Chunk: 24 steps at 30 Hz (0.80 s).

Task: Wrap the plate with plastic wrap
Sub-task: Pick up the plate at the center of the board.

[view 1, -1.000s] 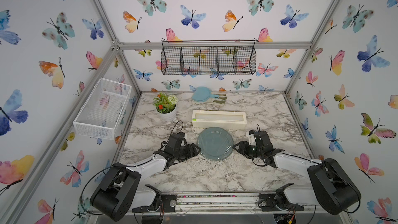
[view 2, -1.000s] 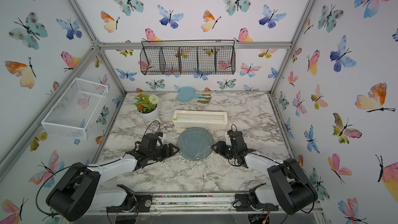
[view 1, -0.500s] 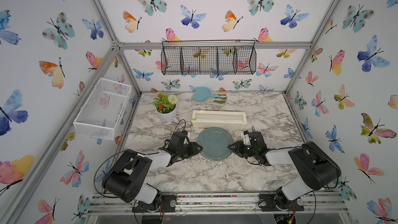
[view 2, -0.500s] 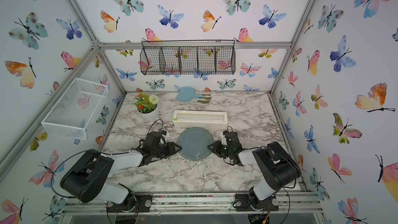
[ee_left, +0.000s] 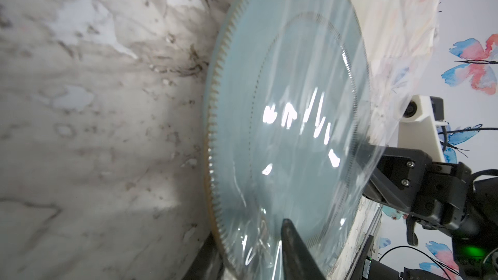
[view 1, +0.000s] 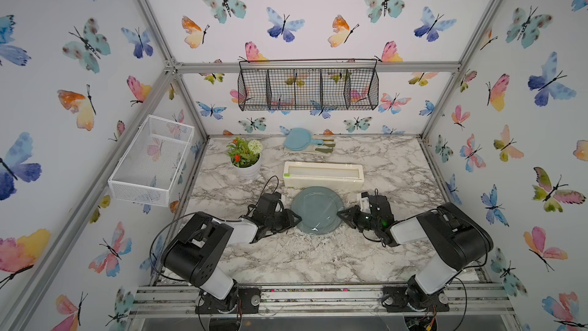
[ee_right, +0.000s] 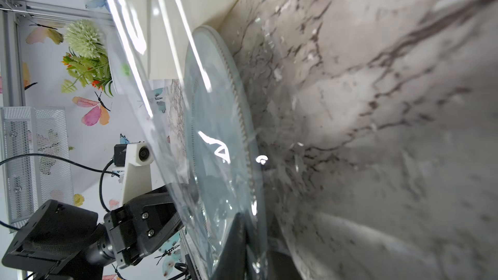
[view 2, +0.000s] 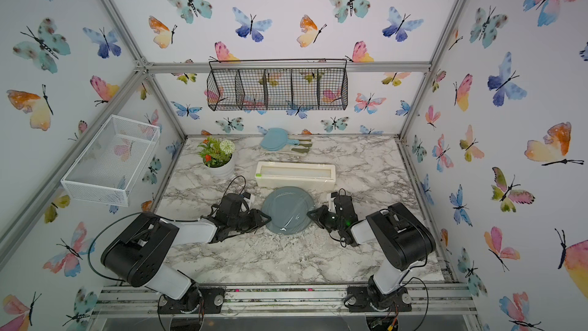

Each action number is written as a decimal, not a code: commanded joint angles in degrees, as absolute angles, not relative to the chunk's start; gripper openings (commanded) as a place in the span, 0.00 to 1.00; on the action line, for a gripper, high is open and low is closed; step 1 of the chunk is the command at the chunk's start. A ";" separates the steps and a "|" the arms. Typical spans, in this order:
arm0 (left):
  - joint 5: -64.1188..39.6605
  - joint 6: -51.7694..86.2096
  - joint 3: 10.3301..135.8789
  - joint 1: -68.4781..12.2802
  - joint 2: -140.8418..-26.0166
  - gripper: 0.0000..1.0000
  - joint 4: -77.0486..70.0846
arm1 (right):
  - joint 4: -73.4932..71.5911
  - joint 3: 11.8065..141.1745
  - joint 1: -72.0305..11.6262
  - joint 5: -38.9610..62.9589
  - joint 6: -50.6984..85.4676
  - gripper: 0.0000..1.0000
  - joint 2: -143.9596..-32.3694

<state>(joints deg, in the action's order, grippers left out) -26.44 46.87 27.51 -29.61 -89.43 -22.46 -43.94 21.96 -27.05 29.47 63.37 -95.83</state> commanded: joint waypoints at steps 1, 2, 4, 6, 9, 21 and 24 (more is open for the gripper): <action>-28.70 46.36 26.83 -30.96 -89.39 0.39 -22.23 | -39.63 21.81 -28.48 28.16 59.82 0.02 -93.51; -28.42 46.24 26.89 -30.96 -88.63 0.43 -21.61 | -38.22 21.82 -28.48 27.62 59.43 0.02 -92.07; -28.28 45.76 26.85 -30.94 -86.36 0.51 -19.43 | -33.01 22.47 -28.52 25.92 57.70 0.02 -88.08; -25.96 45.16 27.22 -30.85 -83.63 0.56 -16.90 | -25.68 23.80 -28.51 23.80 54.38 0.02 -83.55; -25.25 44.33 28.07 -30.09 -79.46 0.59 -13.25 | -17.43 24.92 -28.48 21.50 50.79 0.02 -77.48; -29.46 40.75 37.60 -29.10 -82.22 0.67 -7.56 | -21.96 15.89 -27.48 16.48 58.25 0.02 -60.06; -29.67 41.65 38.20 -29.27 -81.65 0.65 -7.32 | -28.20 13.16 -27.20 17.50 61.94 0.02 -59.03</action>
<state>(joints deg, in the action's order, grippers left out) -27.81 42.50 37.45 -29.26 -81.69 -9.89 -19.42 14.15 -27.70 17.98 58.15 -60.45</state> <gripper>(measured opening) 0.649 0.091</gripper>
